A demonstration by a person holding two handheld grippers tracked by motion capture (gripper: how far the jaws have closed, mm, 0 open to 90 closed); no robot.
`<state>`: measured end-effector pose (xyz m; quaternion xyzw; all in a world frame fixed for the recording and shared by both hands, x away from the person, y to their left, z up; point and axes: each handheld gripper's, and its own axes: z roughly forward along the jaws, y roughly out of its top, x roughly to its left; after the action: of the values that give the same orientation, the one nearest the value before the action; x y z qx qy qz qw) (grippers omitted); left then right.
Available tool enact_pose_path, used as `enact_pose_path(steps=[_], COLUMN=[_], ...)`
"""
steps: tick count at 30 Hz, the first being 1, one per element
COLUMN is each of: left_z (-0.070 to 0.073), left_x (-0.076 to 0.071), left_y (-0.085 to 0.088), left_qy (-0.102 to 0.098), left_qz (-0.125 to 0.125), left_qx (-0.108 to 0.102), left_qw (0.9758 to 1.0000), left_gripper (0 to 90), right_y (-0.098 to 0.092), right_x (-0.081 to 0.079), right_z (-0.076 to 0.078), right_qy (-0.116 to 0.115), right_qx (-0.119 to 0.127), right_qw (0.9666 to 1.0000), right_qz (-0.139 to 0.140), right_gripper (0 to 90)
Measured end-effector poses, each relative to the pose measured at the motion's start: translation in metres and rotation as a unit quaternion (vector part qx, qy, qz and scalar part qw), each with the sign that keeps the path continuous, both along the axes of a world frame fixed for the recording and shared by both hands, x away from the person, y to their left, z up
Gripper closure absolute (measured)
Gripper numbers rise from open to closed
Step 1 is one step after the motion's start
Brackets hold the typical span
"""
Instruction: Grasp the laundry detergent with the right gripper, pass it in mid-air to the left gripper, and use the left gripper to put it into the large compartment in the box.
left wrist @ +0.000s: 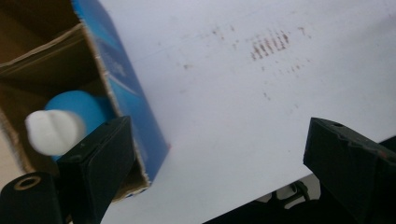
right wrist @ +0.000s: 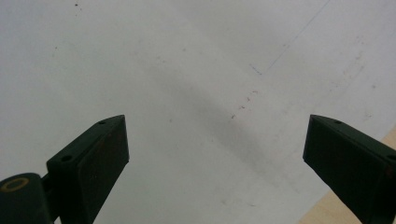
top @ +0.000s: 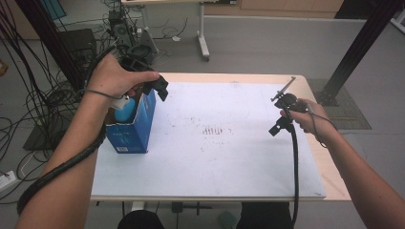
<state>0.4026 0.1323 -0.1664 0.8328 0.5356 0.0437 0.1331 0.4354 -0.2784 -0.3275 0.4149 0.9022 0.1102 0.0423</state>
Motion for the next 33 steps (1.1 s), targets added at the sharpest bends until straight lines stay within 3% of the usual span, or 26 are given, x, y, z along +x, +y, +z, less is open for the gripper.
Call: enact_pose_path(steps=[11, 17, 25, 33], left_z=[-0.018, -0.033, -0.055, -0.078], left_x=[-0.017, -0.027, -0.038, -0.045], left_y=[-0.051, -0.083, -0.109, -0.130], left_qy=[0.012, 0.024, 0.040, 0.059], left_qz=[-0.060, -0.100, -0.125, -0.150], left_qx=[-0.022, -0.015, -0.022, -0.009], left_qw=[0.9979, 0.9946, 0.9911, 0.9869], left_gripper=[9.4, 9.4, 9.3, 9.6], right_y=[-0.002, -0.003, -0.007, -0.008], right_x=[-0.002, -0.003, -0.006, -0.011], right_z=[0.001, 0.002, 0.004, 0.008], right_qy=[-0.001, 0.000, -0.004, -0.009], right_qx=[0.000, -0.003, -0.002, -0.003], right_qw=[1.0000, 0.9998, 0.9997, 0.9995], right_qz=[-0.007, -0.018, -0.025, -0.031], right_gripper=[6.9, 7.0, 7.0, 7.0])
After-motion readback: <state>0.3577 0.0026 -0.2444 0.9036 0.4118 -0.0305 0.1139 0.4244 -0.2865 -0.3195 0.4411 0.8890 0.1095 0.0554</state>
